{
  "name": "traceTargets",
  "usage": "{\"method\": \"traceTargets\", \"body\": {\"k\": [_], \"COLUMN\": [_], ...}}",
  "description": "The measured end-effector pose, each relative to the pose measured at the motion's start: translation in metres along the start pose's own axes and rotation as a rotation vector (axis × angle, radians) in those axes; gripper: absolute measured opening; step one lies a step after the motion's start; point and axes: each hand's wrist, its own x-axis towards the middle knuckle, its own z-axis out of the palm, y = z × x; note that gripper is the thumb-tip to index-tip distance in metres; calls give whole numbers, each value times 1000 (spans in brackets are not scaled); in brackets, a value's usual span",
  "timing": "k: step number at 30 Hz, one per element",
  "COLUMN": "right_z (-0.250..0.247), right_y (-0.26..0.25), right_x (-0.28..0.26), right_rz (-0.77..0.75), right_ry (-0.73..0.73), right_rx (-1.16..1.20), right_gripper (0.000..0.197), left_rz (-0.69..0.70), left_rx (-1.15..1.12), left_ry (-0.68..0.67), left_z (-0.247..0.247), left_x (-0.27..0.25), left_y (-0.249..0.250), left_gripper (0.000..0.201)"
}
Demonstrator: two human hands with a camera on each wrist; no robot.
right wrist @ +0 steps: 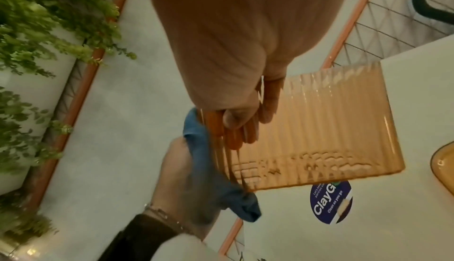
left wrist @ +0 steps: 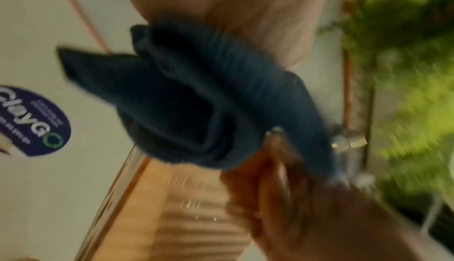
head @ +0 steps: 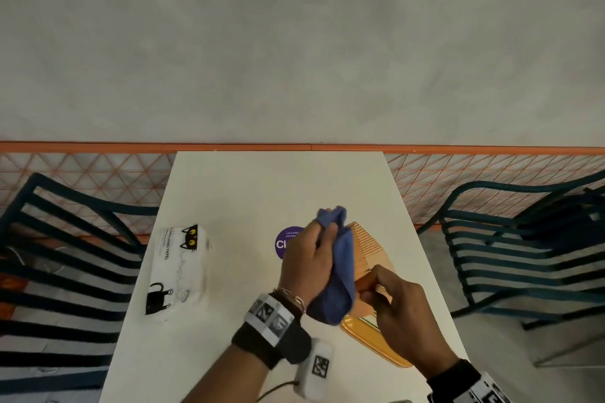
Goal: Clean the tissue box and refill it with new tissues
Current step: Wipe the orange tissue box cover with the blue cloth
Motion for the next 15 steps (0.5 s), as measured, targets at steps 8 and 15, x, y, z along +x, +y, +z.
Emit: {"method": "traceTargets", "body": {"k": [8,15], "right_z": [3,-9], "right_y": [-2,-12], "right_x": [-4,-13], "right_rz": [-128,-327], "right_ry": [-25,-171], "right_rx": [-95,-283], "right_gripper": [33,38], "left_rz": [377,-557], "left_rx": [96,-576], "left_ry": [-51,-478], "left_z": [2,-37], "left_x": [-43,17], "left_y": [12,-2], "left_gripper": [54,25]}}
